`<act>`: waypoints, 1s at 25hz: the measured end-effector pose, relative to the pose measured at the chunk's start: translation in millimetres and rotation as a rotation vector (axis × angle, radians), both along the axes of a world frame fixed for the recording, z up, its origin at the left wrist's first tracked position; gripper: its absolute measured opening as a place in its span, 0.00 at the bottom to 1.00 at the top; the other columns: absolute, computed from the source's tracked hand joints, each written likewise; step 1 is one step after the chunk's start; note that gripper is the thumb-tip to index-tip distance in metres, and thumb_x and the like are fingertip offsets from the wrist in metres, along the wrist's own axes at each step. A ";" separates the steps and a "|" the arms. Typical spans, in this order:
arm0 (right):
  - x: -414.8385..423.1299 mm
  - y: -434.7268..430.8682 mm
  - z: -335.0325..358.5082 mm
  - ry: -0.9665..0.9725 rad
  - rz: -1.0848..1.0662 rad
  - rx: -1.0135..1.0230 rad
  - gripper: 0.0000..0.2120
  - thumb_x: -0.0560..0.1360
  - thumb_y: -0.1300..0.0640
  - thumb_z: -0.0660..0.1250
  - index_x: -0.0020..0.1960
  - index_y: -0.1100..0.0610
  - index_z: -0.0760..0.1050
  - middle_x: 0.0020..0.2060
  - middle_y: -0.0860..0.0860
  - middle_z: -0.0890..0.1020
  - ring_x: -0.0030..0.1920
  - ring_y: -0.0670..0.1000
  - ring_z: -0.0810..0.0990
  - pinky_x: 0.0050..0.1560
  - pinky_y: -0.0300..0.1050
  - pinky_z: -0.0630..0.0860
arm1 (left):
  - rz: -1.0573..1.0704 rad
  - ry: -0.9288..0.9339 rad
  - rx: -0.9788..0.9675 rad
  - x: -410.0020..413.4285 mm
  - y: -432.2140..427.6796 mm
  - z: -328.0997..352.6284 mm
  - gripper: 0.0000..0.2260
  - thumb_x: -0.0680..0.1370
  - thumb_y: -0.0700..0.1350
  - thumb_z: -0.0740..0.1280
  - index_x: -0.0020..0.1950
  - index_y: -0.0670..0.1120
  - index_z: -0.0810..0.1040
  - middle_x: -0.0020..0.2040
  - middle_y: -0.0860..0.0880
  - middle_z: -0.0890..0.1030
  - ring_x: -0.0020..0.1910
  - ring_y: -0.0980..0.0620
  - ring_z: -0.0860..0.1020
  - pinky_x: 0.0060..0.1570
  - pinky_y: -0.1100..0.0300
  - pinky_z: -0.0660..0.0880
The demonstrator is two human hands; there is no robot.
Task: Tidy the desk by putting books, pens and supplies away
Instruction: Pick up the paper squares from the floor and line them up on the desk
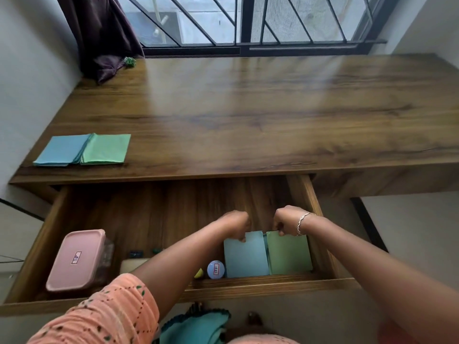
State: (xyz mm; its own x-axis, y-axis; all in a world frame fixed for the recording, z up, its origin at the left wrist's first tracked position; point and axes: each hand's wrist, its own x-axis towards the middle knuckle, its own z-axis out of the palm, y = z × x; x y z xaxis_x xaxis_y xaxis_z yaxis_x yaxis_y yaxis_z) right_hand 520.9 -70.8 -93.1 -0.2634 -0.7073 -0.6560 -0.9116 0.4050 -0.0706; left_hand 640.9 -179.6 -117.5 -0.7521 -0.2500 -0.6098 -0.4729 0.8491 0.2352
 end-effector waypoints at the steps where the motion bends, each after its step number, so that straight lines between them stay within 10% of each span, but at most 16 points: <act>1: 0.6 2.0 -2.5 0.028 -0.009 -0.021 0.12 0.73 0.61 0.68 0.57 0.58 0.78 0.53 0.56 0.82 0.54 0.57 0.80 0.47 0.41 0.73 | 0.008 0.008 -0.007 0.9 2.1 -0.9 0.20 0.72 0.42 0.72 0.62 0.40 0.75 0.57 0.42 0.79 0.55 0.44 0.78 0.47 0.56 0.74; 14: 6.8 13.8 -11.7 0.109 0.058 -0.074 0.16 0.71 0.59 0.69 0.58 0.57 0.72 0.58 0.56 0.75 0.59 0.58 0.74 0.54 0.48 0.72 | -0.254 0.140 -0.244 10.5 14.4 -0.6 0.21 0.73 0.43 0.71 0.63 0.40 0.70 0.58 0.40 0.77 0.56 0.41 0.76 0.48 0.51 0.74; 21: 18.6 3.3 4.5 0.289 0.106 -0.719 0.23 0.64 0.62 0.74 0.59 0.58 0.76 0.54 0.57 0.76 0.51 0.59 0.79 0.46 0.47 0.80 | -0.241 0.419 -0.454 37.7 -2.9 8.9 0.26 0.77 0.45 0.64 0.73 0.41 0.61 0.67 0.40 0.68 0.67 0.41 0.66 0.58 0.49 0.70; 25: 31.1 -28.5 17.7 0.372 0.222 -0.776 0.32 0.58 0.52 0.80 0.59 0.58 0.78 0.55 0.59 0.80 0.54 0.58 0.81 0.51 0.49 0.79 | -0.198 0.575 -0.558 57.7 -22.4 23.3 0.29 0.66 0.56 0.74 0.62 0.43 0.77 0.55 0.45 0.80 0.54 0.45 0.79 0.45 0.57 0.78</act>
